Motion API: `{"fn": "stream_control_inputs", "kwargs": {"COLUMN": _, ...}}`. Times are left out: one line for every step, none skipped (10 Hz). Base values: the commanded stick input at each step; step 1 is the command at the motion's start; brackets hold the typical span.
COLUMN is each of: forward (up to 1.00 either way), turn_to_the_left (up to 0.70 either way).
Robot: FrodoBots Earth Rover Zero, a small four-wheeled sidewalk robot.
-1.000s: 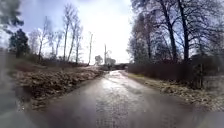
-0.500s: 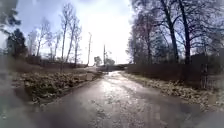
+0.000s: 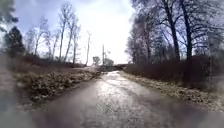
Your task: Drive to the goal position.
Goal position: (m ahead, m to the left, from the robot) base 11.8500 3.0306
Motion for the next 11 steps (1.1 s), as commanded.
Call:
{"fn": "stream_control_inputs", "kwargs": {"forward": 0.85, "turn_to_the_left": 0.00}}
{"fn": "stream_control_inputs", "kwargs": {"forward": 0.85, "turn_to_the_left": 0.00}}
{"fn": "stream_control_inputs", "kwargs": {"forward": 0.85, "turn_to_the_left": 0.00}}
{"fn": "stream_control_inputs", "kwargs": {"forward": 0.85, "turn_to_the_left": 0.00}}
{"fn": "stream_control_inputs", "kwargs": {"forward": 0.85, "turn_to_the_left": 0.00}}
{"fn": "stream_control_inputs", "kwargs": {"forward": 0.85, "turn_to_the_left": 0.00}}
{"fn": "stream_control_inputs", "kwargs": {"forward": 0.85, "turn_to_the_left": 0.00}}
{"fn": "stream_control_inputs", "kwargs": {"forward": 0.85, "turn_to_the_left": 0.00}}
{"fn": "stream_control_inputs", "kwargs": {"forward": 0.85, "turn_to_the_left": 0.00}}
{"fn": "stream_control_inputs", "kwargs": {"forward": 0.85, "turn_to_the_left": 0.00}}
{"fn": "stream_control_inputs", "kwargs": {"forward": 0.85, "turn_to_the_left": 0.00}}
